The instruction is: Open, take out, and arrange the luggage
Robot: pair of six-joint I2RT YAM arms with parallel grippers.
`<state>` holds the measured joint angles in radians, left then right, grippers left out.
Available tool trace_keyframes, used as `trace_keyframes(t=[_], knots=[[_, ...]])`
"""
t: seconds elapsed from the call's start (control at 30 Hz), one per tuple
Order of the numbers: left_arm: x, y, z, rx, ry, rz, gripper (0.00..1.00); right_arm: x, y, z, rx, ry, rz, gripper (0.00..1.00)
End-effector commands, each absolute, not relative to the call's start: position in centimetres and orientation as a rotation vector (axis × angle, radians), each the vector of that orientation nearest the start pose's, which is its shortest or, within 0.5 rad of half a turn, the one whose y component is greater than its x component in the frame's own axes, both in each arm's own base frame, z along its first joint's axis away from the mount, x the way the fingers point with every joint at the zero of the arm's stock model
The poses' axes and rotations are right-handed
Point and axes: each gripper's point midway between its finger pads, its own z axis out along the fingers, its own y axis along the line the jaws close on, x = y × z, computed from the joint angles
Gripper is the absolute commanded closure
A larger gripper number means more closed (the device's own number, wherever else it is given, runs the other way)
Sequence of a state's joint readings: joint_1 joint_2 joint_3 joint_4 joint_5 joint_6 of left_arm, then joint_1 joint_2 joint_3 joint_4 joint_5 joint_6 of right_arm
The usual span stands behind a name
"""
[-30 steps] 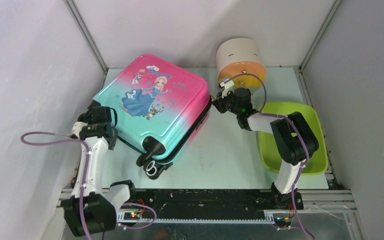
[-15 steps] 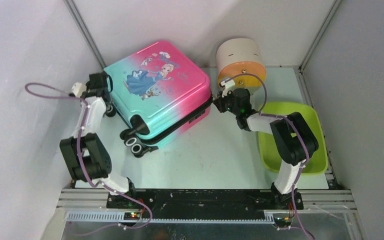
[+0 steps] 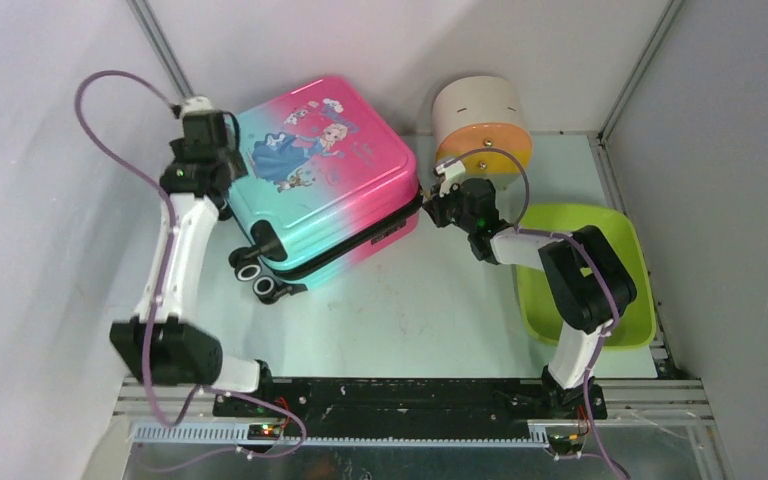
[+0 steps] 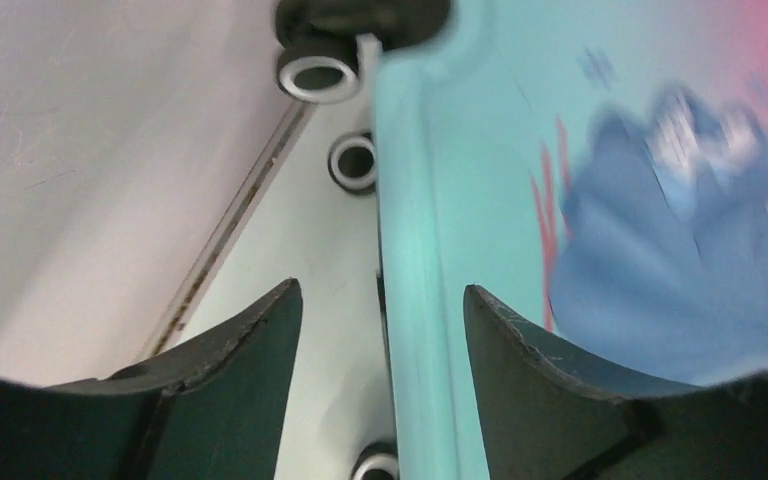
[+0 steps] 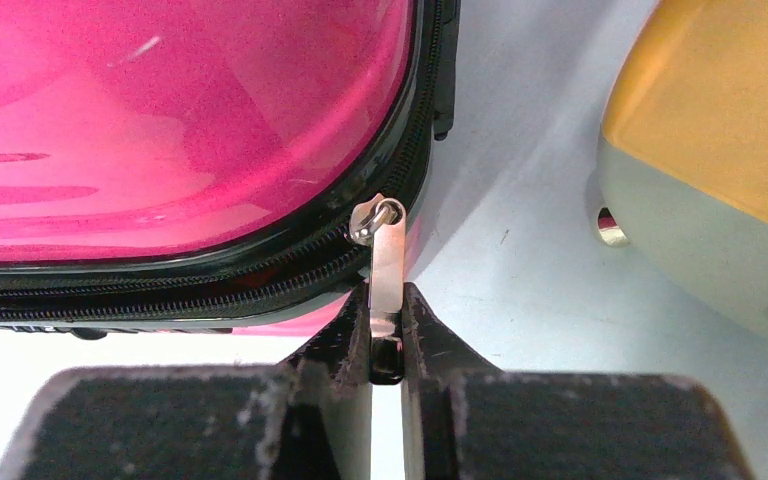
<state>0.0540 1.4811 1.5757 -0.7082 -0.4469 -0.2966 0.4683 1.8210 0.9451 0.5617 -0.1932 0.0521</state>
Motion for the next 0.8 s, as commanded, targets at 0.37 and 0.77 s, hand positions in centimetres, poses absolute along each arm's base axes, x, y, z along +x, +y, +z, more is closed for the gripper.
trace_keyframes(t=[0.37, 0.77], knots=[[35.7, -11.0, 35.8, 0.369, 2.034, 0.08, 0.29, 41.6, 31.3, 17.5, -0.584, 1.658, 0.756, 1.0], [46.8, -24.4, 42.1, 0.053, 1.843, -0.415, 0.36, 41.9, 31.6, 18.0, -0.509, 1.658, 0.742, 1.0]])
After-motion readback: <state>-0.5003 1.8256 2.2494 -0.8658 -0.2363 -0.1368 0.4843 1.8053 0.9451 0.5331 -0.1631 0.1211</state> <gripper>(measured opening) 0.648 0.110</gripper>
